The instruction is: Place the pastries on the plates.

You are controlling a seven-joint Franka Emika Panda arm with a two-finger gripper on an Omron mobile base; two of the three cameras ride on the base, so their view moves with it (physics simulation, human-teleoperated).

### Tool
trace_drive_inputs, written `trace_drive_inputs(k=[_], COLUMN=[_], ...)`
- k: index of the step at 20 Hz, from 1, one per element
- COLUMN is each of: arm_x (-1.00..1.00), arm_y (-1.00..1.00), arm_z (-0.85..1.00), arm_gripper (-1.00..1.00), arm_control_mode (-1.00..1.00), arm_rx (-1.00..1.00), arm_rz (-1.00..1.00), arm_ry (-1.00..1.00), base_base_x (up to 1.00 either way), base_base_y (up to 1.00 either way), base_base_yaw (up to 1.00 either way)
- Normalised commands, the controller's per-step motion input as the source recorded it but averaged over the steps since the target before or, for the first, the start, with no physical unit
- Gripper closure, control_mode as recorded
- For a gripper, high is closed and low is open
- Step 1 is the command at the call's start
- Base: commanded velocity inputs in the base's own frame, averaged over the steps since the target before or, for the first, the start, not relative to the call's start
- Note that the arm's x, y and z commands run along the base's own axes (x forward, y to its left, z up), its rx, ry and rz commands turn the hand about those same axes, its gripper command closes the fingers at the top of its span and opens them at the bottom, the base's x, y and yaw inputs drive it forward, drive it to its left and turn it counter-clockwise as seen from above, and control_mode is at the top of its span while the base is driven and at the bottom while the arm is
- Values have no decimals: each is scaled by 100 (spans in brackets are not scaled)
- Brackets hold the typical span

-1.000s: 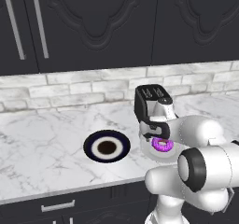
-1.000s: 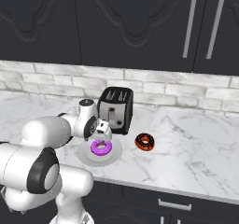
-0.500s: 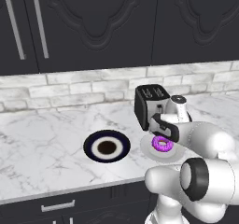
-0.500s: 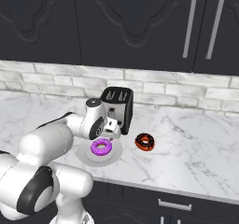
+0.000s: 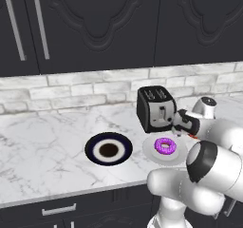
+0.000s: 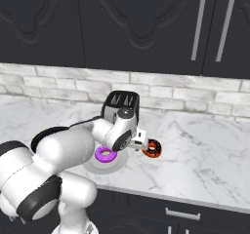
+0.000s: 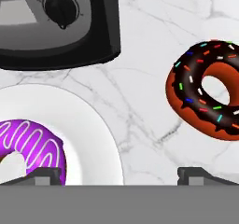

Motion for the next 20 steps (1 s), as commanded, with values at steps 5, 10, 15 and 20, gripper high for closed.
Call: trace_drive_inputs(k=[5,10,15,20], arm_x=[1,23,18,2], arm_y=[-55,-57,-30,-1], arm_z=[28,19,-1,-24], arm_gripper=[-100,-100,-100,-100], arm_control_mode=[-100,-100,-100,-100], arm_rx=[1,1,4,0], arm_rz=[-1,-1,0,0], arm_ry=[-1,16,20,0], base_base_x=[0,0,0,0], base_base_y=[0,0,0,0], base_base_yaw=[0,0,0,0])
